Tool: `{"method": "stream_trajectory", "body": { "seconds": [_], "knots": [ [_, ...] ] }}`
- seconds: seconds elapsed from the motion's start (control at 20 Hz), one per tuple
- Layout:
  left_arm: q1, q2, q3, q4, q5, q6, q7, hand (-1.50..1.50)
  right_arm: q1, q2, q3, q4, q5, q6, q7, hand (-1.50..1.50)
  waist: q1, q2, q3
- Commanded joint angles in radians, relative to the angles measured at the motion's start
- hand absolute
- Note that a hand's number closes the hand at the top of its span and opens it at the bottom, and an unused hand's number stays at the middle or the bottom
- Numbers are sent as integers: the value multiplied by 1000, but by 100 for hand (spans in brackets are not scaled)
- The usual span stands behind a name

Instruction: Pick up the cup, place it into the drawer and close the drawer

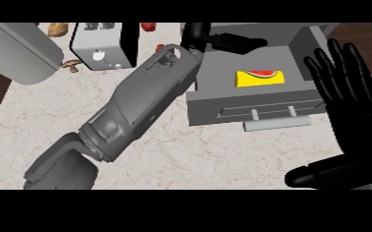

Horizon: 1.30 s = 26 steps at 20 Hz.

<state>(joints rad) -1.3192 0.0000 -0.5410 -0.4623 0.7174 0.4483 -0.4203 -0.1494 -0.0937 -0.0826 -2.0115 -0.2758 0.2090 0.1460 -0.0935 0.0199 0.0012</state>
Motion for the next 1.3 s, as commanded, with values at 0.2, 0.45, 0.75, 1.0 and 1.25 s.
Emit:
{"method": "stream_trajectory", "body": {
  "seconds": [0.2, 0.45, 0.75, 1.0, 1.25],
  "knots": [
    [32, 0, 99, -44, 69, -88, -62, -150, 26, -23, -35, -24, -50, 26, 7, 150, 73, -16, -1],
    [101, 92, 117, -203, 72, -57, 4, -150, 94, -144, -57, -62, -65, 160, 23, 150, 100, -29, -1],
    [298, 210, 137, -411, 88, -36, 54, -150, 123, -163, -2, -70, 114, 174, -16, 150, 126, -33, -1],
    [513, 329, 137, -651, 95, -49, 94, -150, 129, -201, 0, -55, 190, 195, -24, 150, 134, -32, -1],
    [704, 448, 175, -863, 114, -70, 151, -150, 158, -177, 46, -21, 298, 172, -41, 150, 123, -27, -1]
  ]
}}
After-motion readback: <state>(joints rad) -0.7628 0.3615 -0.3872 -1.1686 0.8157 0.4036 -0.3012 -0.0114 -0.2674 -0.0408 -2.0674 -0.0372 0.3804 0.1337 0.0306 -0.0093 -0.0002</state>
